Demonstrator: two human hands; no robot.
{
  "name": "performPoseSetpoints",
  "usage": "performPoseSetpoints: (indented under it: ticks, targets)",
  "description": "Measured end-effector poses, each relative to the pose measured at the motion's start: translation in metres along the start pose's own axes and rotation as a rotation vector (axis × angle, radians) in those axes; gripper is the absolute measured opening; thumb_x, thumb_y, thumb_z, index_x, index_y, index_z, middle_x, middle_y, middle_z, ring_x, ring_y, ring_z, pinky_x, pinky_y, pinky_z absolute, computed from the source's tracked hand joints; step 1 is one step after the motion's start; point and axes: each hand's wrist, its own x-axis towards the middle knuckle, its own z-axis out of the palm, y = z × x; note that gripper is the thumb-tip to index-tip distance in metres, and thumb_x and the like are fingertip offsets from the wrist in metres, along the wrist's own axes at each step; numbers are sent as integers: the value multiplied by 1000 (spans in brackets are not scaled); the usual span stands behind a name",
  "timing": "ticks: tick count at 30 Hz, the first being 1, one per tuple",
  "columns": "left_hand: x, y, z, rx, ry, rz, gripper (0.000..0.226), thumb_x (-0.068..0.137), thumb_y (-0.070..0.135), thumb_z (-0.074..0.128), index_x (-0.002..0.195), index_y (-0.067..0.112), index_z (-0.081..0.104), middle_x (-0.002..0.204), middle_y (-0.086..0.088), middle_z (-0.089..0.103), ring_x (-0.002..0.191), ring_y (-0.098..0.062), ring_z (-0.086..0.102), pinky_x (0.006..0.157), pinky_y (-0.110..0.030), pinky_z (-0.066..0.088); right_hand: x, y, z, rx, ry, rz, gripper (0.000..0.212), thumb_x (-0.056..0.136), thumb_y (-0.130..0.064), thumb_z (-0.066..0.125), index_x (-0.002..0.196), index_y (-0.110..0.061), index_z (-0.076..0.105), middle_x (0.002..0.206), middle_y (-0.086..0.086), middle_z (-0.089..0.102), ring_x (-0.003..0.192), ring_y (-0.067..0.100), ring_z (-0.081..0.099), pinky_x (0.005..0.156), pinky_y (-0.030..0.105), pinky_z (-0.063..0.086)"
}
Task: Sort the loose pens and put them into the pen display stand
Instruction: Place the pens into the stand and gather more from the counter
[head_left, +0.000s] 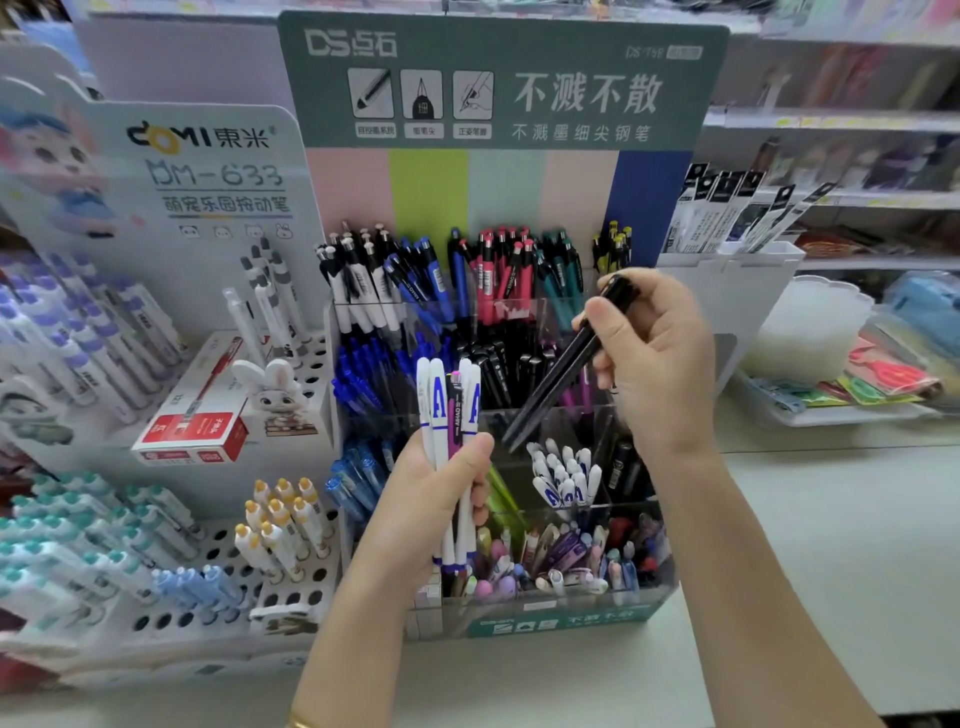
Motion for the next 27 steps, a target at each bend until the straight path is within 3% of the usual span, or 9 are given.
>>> performPoseSetpoints:
  ticks: [2,4,6,10,14,17,22,25,27]
  targets:
    - [1,-2,-3,10,-10,-2,13,92,13,61,92,11,48,63,0,47,58,-14,44,54,-28,42,5,2,1,-165,52,-181,12,88,-23,63,99,-24,56,84,-1,63,62,10,56,60,29,50]
    - [2,-3,-3,9,-21,4,19,87,9,67,94,9,49,62,0,47,57,-15,44,51,-27,42,5,4,9,-340,60,-372,19,87,-18,65,104,-10,59,90,-13,56,75,-5,53,74,15,47]
    - [2,-3,-3,-3,-45,8,29,78,14,73,95,8,51,61,-1,46,54,-14,43,49,-26,42,3,8,17,-466,51,-519,22,86,-13,66,103,0,60,91,-10,56,77,-4,51,75,4,41]
    - [-1,-1,-1,-58,-88,24,28,74,16,70,93,6,51,57,0,44,48,-13,41,45,-24,39,2,24,25,-608,-71,-592,31,88,-24,58,115,-12,50,91,8,68,77,20,64,70,29,52]
    - [-5,-1,-3,-144,-157,21,26,77,11,65,100,4,54,59,-1,45,49,-12,42,46,-23,40,-4,48,24,-710,-135,-613,33,89,-18,61,119,-5,60,95,11,70,85,23,67,77,29,52]
    - [-6,-1,-3,-211,-216,13,25,81,9,62,104,4,54,61,-2,45,49,-12,42,47,-22,41,-11,61,25,-752,-165,-592,24,88,-14,62,107,0,66,101,11,63,88,21,62,79,28,51]
    - [-6,-1,-2,-207,-271,31,29,77,23,71,94,7,53,63,-2,45,52,-13,43,48,-23,42,-24,52,24,-669,-85,-525,26,92,-13,60,115,-2,66,111,12,55,88,10,49,85,12,41]
    - [-4,-1,0,-68,-236,50,28,80,24,70,87,8,48,62,-1,44,54,-15,43,50,-25,42,-33,22,22,-254,-169,-222,27,91,-31,58,112,-17,66,93,-7,56,75,8,53,71,17,45]
    - [-3,-1,5,-34,-229,40,26,78,24,70,91,9,52,62,0,47,54,-15,44,50,-27,41,-39,11,21,-183,-320,-26,32,83,-38,65,113,-26,64,86,-14,54,72,9,55,67,23,48]
